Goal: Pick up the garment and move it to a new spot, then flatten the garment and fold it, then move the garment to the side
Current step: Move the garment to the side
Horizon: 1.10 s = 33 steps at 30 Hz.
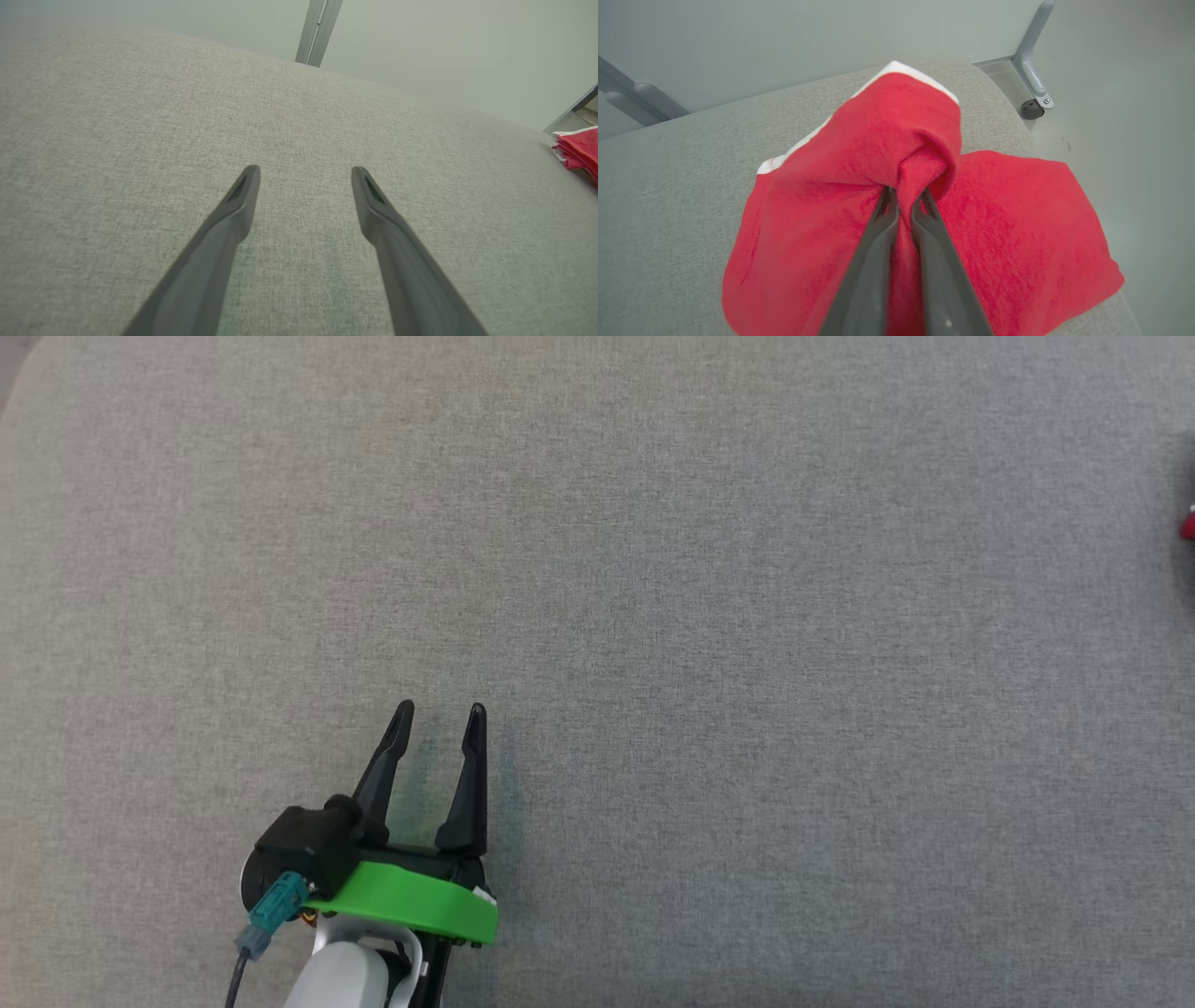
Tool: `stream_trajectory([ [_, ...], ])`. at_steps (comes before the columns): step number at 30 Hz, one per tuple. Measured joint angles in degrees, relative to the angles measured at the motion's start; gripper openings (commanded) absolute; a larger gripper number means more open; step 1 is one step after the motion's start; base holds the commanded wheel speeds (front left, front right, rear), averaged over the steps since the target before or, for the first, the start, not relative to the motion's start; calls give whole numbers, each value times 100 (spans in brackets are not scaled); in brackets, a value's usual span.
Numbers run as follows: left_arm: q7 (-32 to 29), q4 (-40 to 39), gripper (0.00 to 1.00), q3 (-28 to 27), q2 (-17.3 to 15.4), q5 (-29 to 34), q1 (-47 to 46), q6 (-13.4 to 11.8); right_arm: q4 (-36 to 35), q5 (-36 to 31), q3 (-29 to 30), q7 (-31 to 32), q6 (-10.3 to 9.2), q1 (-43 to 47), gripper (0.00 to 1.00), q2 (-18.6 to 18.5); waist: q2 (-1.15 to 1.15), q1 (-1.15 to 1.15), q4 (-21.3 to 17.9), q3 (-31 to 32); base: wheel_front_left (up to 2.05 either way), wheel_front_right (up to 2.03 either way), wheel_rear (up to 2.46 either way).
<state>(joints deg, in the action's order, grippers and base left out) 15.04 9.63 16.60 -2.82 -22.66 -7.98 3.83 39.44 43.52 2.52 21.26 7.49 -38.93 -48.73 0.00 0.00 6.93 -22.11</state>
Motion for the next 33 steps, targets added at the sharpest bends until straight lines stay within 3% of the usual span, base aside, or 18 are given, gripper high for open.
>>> stream_trajectory([
  [4,1,48,100,-82,2,9,-21,30,333,-220,182,282,1,-9,0,-185,0,0,-23,-177,0,0,0],
  [5,1,55,100,-120,2,8,-21,30,419,-315,257,214,2,-13,16,-209,0,0,-20,-197,0,0,0],
  [6,0,70,100,-165,-1,-30,-17,31,565,-461,410,62,3,-40,100,-231,0,0,-13,-213,0,0,0],
  [10,1,127,100,-202,3,-163,7,115,989,-1010,821,-792,1,-125,100,-235,0,0,13,-169,0,0,0],
  [13,1,183,100,-247,1,-205,98,129,1129,-1263,811,-959,0,15,100,-47,0,0,5,-62,0,0,0],
  [19,1,253,100,-483,4,-305,376,125,542,-1668,694,-2095,-1,454,100,324,0,0,-88,262,0,0,0],
  [26,0,434,100,-882,3,-578,1084,166,-606,-2075,409,-3221,2,1595,100,1605,0,0,-275,885,0,0,0],
  [33,1,348,100,-1407,5,-159,1552,-62,-1835,-2852,322,-3604,4,3116,100,2997,0,-1,-394,1674,0,0,0],
])
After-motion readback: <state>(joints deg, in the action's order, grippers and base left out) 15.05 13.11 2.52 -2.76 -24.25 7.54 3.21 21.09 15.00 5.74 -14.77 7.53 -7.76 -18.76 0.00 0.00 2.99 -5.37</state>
